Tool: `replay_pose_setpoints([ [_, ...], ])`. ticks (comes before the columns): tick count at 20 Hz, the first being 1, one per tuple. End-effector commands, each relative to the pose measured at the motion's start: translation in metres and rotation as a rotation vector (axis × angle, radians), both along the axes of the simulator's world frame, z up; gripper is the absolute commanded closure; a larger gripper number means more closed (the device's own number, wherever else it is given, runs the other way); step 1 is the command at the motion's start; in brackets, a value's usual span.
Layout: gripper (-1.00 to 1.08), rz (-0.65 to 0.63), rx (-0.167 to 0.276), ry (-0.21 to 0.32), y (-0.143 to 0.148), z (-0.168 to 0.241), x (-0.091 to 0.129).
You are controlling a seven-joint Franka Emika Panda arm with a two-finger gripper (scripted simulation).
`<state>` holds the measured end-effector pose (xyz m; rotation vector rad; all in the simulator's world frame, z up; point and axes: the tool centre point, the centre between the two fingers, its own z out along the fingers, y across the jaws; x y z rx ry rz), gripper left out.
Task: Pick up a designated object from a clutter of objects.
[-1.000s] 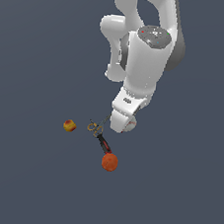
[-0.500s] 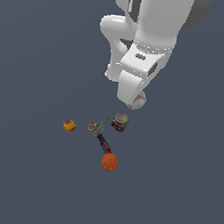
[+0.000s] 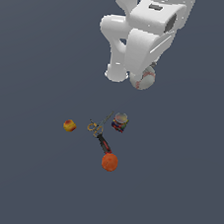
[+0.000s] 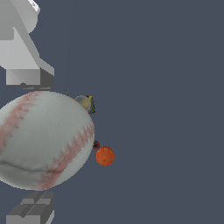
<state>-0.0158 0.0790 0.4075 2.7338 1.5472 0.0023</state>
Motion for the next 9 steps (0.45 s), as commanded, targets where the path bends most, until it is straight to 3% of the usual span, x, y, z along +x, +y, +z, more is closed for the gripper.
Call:
replay_pose_setpoints([
  [1,1.08,0.0,0.0,0.0,0.001,0.013,-0.002],
  [9,1.08,-0.001,0.0,0.001,0.002,0.028,-0.002],
])
